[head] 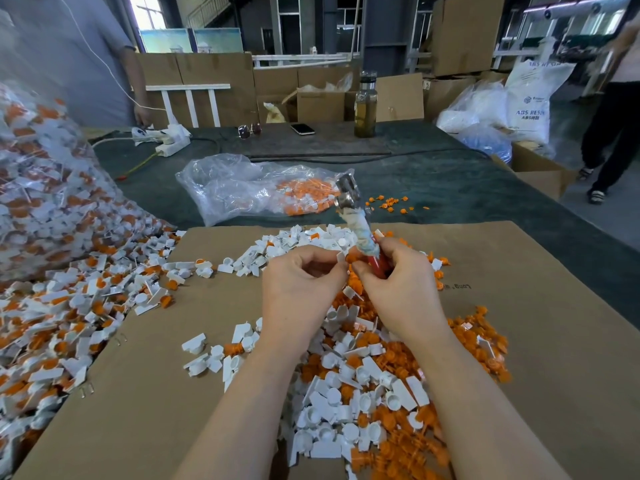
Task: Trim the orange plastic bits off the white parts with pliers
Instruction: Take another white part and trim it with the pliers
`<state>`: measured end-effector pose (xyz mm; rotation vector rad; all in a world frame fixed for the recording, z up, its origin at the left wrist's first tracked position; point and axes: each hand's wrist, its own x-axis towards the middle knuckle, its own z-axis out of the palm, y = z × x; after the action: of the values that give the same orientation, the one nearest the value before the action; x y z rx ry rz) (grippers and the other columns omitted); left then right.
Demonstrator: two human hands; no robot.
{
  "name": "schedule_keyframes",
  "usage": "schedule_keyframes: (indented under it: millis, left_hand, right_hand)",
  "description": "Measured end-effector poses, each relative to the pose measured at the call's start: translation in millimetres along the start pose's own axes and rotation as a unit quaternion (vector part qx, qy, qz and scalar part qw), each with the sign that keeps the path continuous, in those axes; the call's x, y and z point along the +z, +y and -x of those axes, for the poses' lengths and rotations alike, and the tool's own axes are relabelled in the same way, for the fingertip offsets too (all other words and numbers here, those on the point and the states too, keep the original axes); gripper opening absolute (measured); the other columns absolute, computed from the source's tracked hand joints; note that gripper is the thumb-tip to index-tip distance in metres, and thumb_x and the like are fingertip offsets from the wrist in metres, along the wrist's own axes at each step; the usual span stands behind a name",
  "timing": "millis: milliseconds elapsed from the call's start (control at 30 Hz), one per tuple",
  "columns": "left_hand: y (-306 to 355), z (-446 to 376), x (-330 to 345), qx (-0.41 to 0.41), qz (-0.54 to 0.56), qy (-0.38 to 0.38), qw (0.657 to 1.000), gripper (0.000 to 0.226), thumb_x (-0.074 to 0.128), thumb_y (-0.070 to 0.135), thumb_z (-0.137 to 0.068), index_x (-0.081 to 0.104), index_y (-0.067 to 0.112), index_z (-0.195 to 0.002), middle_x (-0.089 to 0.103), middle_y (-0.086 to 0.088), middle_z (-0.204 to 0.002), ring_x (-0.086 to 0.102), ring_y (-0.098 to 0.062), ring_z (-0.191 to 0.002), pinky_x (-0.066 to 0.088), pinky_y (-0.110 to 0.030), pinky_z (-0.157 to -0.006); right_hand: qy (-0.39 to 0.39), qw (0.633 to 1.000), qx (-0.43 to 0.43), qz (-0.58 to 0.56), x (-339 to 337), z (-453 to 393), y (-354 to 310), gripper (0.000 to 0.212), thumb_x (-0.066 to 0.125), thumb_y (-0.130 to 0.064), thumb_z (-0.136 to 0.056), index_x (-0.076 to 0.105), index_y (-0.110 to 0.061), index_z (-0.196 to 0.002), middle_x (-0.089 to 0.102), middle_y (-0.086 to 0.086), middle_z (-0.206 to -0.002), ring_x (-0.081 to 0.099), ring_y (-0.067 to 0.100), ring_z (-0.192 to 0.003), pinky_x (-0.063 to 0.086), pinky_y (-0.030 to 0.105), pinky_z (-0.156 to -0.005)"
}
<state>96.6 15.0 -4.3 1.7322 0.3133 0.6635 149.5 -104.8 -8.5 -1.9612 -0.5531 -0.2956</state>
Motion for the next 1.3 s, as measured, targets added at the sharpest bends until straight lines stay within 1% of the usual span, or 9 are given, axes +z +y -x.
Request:
schedule_keyframes:
  millis: [267, 367, 467, 700, 800, 933, 1033, 1200, 1300]
  left_hand:
    - [-2, -2, 1, -0.028, 0.001, 0.019, 0.999, 0.017, 0.084, 0.023, -0.079, 0.072, 0.031, -0.069, 0.072, 0.012, -0.066, 0.068, -0.004, -0.064, 0.053, -0.016, -0.059]
    - [-3, -3, -1, -0.028, 0.001, 0.024, 0.999, 0.014, 0.082, 0.022, -0.081, 0.073, 0.029, -0.074, 0.073, 0.011, -0.068, 0.070, -0.005, -0.066, 0.056, -0.021, -0.064]
    - [-3, -4, -2, -0.042, 0.037, 0.022, 0.998, 0.009, 0.081, 0.018, -0.081, 0.074, 0.023, -0.078, 0.074, 0.003, -0.072, 0.072, -0.014, -0.071, 0.060, -0.028, -0.070]
    - [-2, -6, -5, -0.048, 0.118, 0.014, 0.992, 0.008, 0.078, 0.008, -0.082, 0.073, 0.006, -0.088, 0.075, -0.008, -0.076, 0.073, -0.015, -0.068, 0.056, -0.018, -0.064]
    - [-3, -7, -7, -0.046, 0.129, 0.018, 0.990, 0.009, 0.078, 0.009, -0.083, 0.072, 0.006, -0.090, 0.074, -0.008, -0.077, 0.073, -0.016, -0.069, 0.058, -0.020, -0.067]
    - [-5, -9, -14, -0.045, 0.150, 0.023, 0.987, 0.006, 0.076, 0.008, -0.085, 0.072, 0.010, -0.088, 0.074, -0.003, -0.075, 0.073, -0.013, -0.069, 0.056, -0.018, -0.066]
    - [-6, -11, -19, -0.047, 0.185, 0.028, 0.981, 0.007, 0.074, 0.005, -0.085, 0.071, 0.011, -0.087, 0.074, 0.000, -0.072, 0.072, -0.013, -0.068, 0.056, -0.019, -0.068]
    - [-8, -16, -27, -0.046, 0.230, 0.034, 0.971, 0.008, 0.071, 0.003, -0.086, 0.071, 0.011, -0.087, 0.073, 0.000, -0.073, 0.070, -0.012, -0.069, 0.056, -0.021, -0.070]
    - [-7, -17, -29, -0.042, 0.251, 0.029, 0.967, 0.010, 0.071, 0.003, -0.085, 0.071, 0.013, -0.084, 0.073, 0.000, -0.074, 0.070, -0.012, -0.069, 0.056, -0.021, -0.070]
  right_hand:
    - [-0.019, 1.000, 0.006, -0.014, -1, 0, 0, 0.014, 0.067, -0.019, -0.089, 0.066, -0.026, -0.102, 0.064, -0.015, -0.079, 0.059, -0.006, -0.079, 0.045, 0.006, -0.064]
    - [-0.019, 0.999, 0.007, -0.026, 1, 0, -1, 0.013, 0.067, -0.021, -0.089, 0.068, -0.026, -0.101, 0.065, -0.015, -0.081, 0.060, -0.004, -0.080, 0.048, 0.008, -0.065]
    - [-0.013, 0.998, 0.017, -0.052, 1, 1, -2, 0.012, 0.067, -0.020, -0.089, 0.067, -0.028, -0.099, 0.065, -0.017, -0.081, 0.060, -0.007, -0.083, 0.046, 0.004, -0.066]
    - [-0.031, 0.997, 0.036, -0.060, -3, 1, -1, 0.011, 0.067, -0.023, -0.089, 0.064, -0.033, -0.094, 0.065, -0.018, -0.083, 0.060, -0.008, -0.084, 0.044, 0.003, -0.063]
    - [-0.073, 0.994, 0.048, -0.063, -8, 1, -2, 0.008, 0.066, -0.024, -0.089, 0.065, -0.030, -0.095, 0.067, -0.012, -0.088, 0.061, -0.001, -0.084, 0.049, 0.010, -0.066]
    - [-0.163, 0.983, 0.066, -0.054, -18, 1, -5, 0.012, 0.069, -0.025, -0.087, 0.065, -0.023, -0.098, 0.067, -0.002, -0.091, 0.063, 0.011, -0.084, 0.053, 0.037, -0.081]
    - [-0.224, 0.971, 0.076, -0.031, -22, 2, -5, 0.019, 0.069, -0.026, -0.088, 0.063, -0.016, -0.102, 0.066, 0.008, -0.099, 0.063, 0.023, -0.092, 0.050, 0.050, -0.090]
    - [-0.279, 0.956, 0.085, -0.018, -25, 2, -5, 0.026, 0.069, -0.026, -0.087, 0.057, -0.021, -0.110, 0.063, -0.007, -0.103, 0.062, 0.013, -0.099, 0.050, 0.039, -0.093]
    - [-0.289, 0.953, 0.087, -0.001, -25, 1, -3, 0.045, 0.068, -0.026, -0.088, 0.049, -0.020, -0.128, 0.057, -0.016, -0.109, 0.057, 0.008, -0.102, 0.046, 0.028, -0.088]
